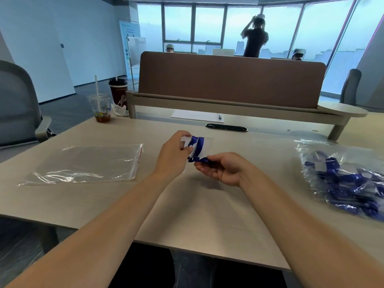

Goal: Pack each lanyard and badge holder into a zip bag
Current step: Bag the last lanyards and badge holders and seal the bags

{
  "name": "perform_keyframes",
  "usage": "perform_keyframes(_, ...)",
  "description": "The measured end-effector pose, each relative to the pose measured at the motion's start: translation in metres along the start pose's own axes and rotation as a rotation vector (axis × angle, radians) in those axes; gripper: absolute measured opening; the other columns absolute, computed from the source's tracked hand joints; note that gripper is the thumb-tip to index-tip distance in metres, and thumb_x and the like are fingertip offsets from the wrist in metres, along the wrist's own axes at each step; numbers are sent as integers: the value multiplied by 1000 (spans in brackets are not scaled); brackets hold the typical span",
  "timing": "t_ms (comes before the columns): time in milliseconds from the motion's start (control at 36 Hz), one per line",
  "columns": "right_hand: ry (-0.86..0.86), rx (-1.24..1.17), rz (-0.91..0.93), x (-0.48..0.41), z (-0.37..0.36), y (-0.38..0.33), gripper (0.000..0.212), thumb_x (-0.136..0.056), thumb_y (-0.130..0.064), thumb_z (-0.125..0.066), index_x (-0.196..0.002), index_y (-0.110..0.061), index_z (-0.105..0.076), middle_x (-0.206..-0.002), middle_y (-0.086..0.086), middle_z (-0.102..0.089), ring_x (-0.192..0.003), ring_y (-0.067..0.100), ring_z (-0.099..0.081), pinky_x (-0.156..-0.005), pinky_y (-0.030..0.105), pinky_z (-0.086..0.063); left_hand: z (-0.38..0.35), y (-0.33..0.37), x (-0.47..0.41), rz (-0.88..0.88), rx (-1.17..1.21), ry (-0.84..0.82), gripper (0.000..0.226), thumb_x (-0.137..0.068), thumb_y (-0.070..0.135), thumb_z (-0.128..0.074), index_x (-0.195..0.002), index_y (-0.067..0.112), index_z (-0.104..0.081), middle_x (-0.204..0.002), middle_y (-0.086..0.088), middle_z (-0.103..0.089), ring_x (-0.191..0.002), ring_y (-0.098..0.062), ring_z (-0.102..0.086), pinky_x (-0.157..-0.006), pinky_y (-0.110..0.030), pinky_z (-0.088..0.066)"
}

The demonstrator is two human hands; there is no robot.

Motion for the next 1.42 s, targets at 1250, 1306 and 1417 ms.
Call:
perform_keyframes(1250,274,284,193,-84,-52,-5,13,-90,12,-54,-85,1,-57,-100,24,-64,-73,29,-67,-72,43,-59,96,-104,-3,318,-490,-28,40,-92,30,-68,-127,12,-62,-125,-7,-63,-107,-27,-62,-94,-35,-48)
perform_keyframes(1306,269,319,186,-90,-58,-4,13,-91,10,-56,-83,-1,-56,-97,22,-64,-74,28,-67,-76,44,-60,102,-113,-5,374,-540,-37,35,-91,34,-68,-116,10,-66,-108,-8,-68,-91,-27,-66,-83,-34,-52)
perform_keyframes(1417,265,355,171,-97,-65,-1,12,-89,10,-57,-83,-1,-57,-103,23,-65,-84,32,-69,-81,48,-60,108,-129,-6,463,-599,-54,34,-88,44,-69,-92,11,-62,-77,-1,-63,-63,-13,-57,-64,-27,-42)
Point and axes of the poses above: each hand's wrist, its own x-axis away from the middle knuckle, its own z-axis out of the back of the hand, y = z × x, the point moved 10 cm from there along -x, towards the middle knuckle
